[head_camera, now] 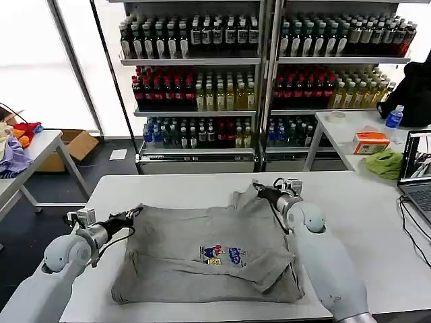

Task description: Fold and organize the clothes.

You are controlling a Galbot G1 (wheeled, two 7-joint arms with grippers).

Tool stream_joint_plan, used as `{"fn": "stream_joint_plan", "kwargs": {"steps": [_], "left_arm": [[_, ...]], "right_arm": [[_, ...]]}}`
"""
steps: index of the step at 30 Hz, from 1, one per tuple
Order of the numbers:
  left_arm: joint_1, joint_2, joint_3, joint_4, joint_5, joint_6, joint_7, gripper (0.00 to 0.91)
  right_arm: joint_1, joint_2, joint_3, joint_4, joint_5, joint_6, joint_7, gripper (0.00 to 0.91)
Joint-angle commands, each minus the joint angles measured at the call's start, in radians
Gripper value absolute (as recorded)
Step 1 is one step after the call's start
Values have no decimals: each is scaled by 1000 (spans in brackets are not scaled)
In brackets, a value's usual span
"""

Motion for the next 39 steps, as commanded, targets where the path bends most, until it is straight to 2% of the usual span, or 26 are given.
{"fn": "stream_joint_plan", "kwargs": {"steps": [1,12,23,30,39], "left_arm": [[148,6,-114,-204,-20,-9,-24,10],[325,6,-185,-361,-12,1,-48,10],[534,-2,-278,-516,22,48,-62,10],[668,-49,-326,-566,141,48,-38,10],[807,-112,-360,-588,258,49,-22,10]], "right_arm": [[-184,-86,69,309,91,1,24,0],[-474,-171,202,563,127,1,55,0],[-748,-208,332,666,123,3,55,0],[-874,-189,340,691,73,4,44,0],[-906,-163,305,677,13,3,44,0]]}}
